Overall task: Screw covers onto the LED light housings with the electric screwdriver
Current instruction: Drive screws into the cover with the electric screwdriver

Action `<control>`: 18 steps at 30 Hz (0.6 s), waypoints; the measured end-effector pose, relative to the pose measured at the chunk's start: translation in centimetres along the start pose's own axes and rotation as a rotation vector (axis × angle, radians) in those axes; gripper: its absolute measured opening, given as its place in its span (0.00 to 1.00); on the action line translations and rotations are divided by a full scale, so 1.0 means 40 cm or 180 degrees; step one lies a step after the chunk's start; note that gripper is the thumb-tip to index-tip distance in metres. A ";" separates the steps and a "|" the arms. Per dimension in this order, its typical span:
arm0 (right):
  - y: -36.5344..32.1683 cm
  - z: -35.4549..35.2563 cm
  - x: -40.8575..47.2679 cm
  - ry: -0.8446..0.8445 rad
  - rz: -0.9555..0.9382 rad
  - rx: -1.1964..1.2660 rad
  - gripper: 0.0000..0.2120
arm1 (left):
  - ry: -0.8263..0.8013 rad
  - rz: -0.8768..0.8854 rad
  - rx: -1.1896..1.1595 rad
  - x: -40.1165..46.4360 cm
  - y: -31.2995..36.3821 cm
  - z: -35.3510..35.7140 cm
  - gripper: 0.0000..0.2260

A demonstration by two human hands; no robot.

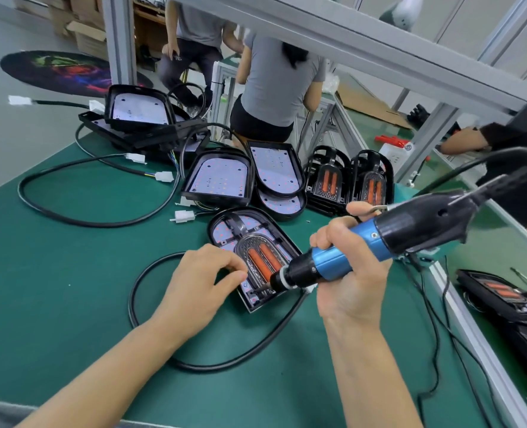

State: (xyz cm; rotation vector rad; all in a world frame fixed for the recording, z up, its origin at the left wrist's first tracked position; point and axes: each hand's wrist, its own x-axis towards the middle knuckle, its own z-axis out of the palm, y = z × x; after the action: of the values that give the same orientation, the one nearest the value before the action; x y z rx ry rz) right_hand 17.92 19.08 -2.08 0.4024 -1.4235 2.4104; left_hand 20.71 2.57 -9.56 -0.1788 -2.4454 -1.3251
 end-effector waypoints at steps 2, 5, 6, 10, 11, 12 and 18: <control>0.005 0.004 0.000 -0.0037 -0.0011 -0.0050 0.14 | 0.0054 0.0005 0.0007 0.001 -0.002 0.006 0.08; 0.012 0.009 0.000 -0.0111 0.0000 -0.0029 0.17 | 0.0054 0.0034 0.0018 0.002 -0.001 0.009 0.07; 0.013 0.011 0.000 -0.0152 -0.0002 -0.0045 0.17 | 0.0047 0.0023 0.0019 0.002 -0.002 0.010 0.07; 0.013 0.017 0.000 -0.0261 0.0016 -0.0118 0.17 | 0.0020 -0.0021 0.0063 0.001 -0.004 0.010 0.10; 0.012 0.019 0.000 -0.0270 0.0024 -0.0128 0.17 | 0.0016 -0.0026 0.0072 0.001 -0.003 0.010 0.10; 0.012 0.020 -0.001 -0.0274 0.0027 -0.0138 0.17 | 0.0014 -0.0037 0.0075 0.002 -0.003 0.010 0.10; 0.008 0.018 -0.003 -0.0262 0.0021 -0.0089 0.17 | -0.0048 -0.0124 0.0076 0.005 0.007 0.008 0.13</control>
State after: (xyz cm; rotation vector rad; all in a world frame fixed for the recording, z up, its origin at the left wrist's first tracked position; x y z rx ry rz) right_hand 17.97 18.28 -2.07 0.4961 -1.4934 2.4016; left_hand 20.54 2.99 -9.43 -0.1362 -2.4882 -1.3146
